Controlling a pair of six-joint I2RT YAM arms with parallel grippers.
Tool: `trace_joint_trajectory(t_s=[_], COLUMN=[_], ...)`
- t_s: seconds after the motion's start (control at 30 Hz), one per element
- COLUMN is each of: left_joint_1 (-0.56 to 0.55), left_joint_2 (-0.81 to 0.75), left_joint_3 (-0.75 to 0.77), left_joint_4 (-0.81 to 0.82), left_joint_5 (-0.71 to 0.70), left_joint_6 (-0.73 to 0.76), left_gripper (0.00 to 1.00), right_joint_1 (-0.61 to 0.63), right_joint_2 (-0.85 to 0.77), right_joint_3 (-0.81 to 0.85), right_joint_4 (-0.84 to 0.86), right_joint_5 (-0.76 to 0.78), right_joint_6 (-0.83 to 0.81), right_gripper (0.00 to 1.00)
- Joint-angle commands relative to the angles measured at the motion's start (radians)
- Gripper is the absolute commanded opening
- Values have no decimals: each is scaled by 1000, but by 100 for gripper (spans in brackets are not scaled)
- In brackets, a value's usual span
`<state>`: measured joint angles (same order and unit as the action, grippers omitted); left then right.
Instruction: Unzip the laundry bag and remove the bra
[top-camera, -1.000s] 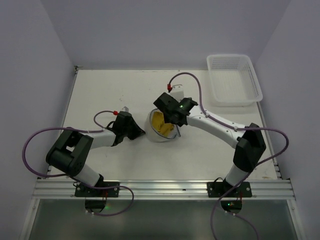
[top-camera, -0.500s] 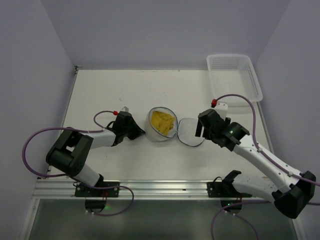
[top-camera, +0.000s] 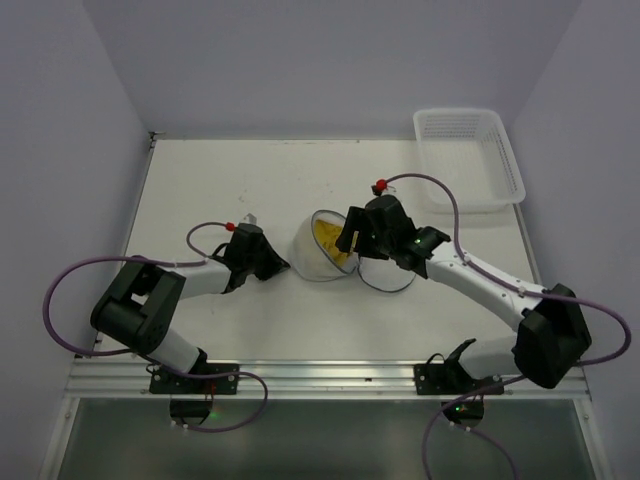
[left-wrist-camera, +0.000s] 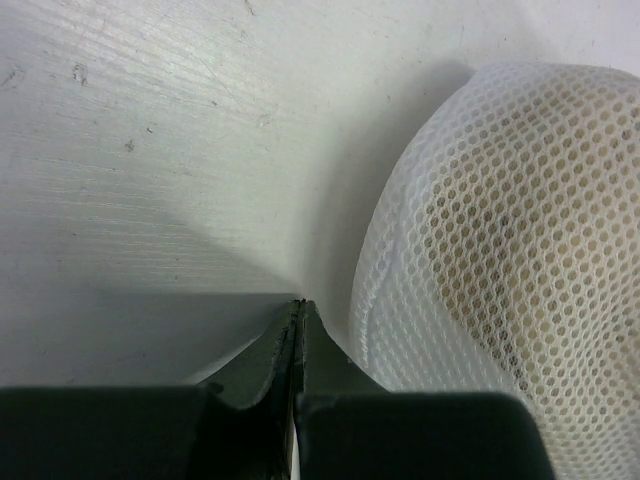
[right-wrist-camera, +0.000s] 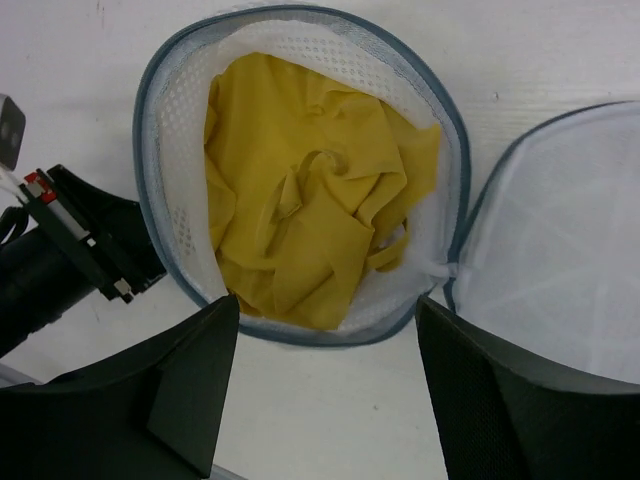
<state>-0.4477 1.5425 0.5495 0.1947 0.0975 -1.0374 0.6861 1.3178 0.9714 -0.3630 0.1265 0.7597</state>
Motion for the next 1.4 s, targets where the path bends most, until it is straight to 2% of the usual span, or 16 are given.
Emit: trace_joint_trajectory(t_s=[0.0, 0.2, 0.4, 0.43, 0.5, 0.53, 0.63, 0.77, 0.9, 1.17, 1.37], left_joint_1=[-6, -6, -6, -5, 1, 15, 47, 61, 61, 63, 61], left_joint_2=[-13, -21, -97, -116, -165, -180, -211, -167, -72, 27, 93], left_joint_3=[-20, -14, -2, 0, 3, 1, -5, 12, 23, 6, -20], left_joint_4=[-67, -81, -93, -100, -107, -104, -57, 47, 110, 175, 236], left_joint_5=[-35, -38, -7, -12, -10, -4, 50, 142, 202, 228, 248], left_joint_6=[10, 14, 17, 22, 31, 34, 45, 79, 88, 108, 89], left_gripper=[0, 0, 2, 11, 22, 32, 43, 52, 53, 54, 37], right_joint_1=[1, 0, 0, 0, 1, 1, 0, -2, -16, -56, -123], right_joint_2=[90, 215, 193, 179, 143, 132, 101, 72, 52, 35, 90], right_joint_3=[78, 112, 84, 82, 85, 90, 102, 93, 79, 40, -30], right_joint_4=[140, 147, 148, 148, 139, 130, 99, 90, 90, 107, 219], right_joint_5=[-62, -74, -42, -41, -34, -22, -1, -7, -22, -73, -211], right_joint_6=[41, 53, 30, 15, -2, -13, -49, -66, -66, -80, -25], right_gripper=[73, 71, 70, 70, 70, 70, 70, 70, 70, 70, 70])
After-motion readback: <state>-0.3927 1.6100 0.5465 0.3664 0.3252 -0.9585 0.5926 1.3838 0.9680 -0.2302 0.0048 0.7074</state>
